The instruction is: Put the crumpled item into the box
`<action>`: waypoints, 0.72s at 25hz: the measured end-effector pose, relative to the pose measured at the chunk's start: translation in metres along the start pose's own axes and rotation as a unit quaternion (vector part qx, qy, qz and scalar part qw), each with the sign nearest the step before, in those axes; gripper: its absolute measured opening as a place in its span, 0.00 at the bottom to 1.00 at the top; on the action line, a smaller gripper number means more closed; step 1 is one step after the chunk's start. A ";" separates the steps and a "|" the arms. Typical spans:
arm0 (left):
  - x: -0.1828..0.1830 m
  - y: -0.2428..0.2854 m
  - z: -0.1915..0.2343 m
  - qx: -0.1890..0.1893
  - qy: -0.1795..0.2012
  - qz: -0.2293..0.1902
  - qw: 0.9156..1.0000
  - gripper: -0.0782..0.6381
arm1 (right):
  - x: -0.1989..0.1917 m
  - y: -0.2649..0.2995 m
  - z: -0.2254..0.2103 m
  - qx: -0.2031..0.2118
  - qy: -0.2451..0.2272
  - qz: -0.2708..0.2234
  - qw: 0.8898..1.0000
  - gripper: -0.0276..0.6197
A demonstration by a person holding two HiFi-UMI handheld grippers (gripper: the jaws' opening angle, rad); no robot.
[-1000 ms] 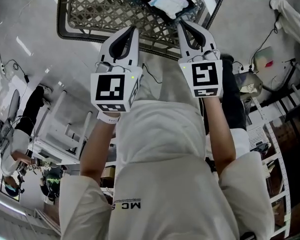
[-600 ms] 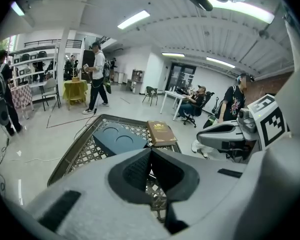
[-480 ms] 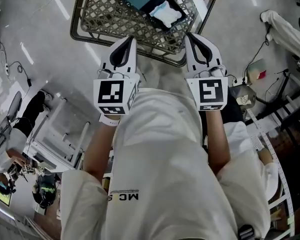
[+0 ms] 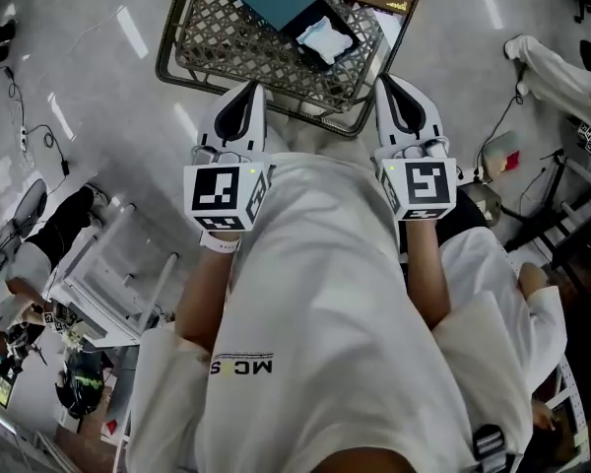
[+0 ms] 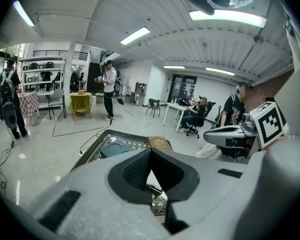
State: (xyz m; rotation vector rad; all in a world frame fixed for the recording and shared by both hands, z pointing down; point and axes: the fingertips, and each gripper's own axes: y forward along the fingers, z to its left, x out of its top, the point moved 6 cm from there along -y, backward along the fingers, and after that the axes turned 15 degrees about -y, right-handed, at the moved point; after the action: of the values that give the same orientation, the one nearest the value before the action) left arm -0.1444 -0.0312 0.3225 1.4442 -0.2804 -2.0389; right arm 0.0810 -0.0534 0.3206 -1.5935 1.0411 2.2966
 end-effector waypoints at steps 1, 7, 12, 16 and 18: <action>0.002 -0.002 -0.002 0.001 0.001 -0.003 1.000 0.14 | 0.001 -0.002 -0.001 -0.001 0.002 -0.002 1.000 0.07; 0.013 -0.012 -0.011 0.003 0.011 -0.021 1.000 0.14 | 0.005 -0.014 -0.004 -0.004 0.010 -0.016 1.000 0.07; 0.014 -0.014 -0.015 0.001 0.014 -0.024 1.000 0.14 | 0.005 -0.018 -0.008 -0.010 0.012 -0.020 1.000 0.07; 0.014 -0.013 -0.020 -0.002 0.020 -0.026 0.999 0.14 | 0.004 -0.019 -0.011 -0.014 0.015 -0.024 1.000 0.07; 0.013 -0.014 -0.023 -0.004 0.021 -0.025 0.999 0.14 | 0.004 -0.022 -0.012 -0.015 0.017 -0.027 0.999 0.07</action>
State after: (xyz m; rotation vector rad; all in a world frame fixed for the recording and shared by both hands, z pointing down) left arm -0.1310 -0.0234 0.2965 1.5017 -0.2206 -2.0447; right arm 0.0994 -0.0458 0.3051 -1.6568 0.9637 2.2681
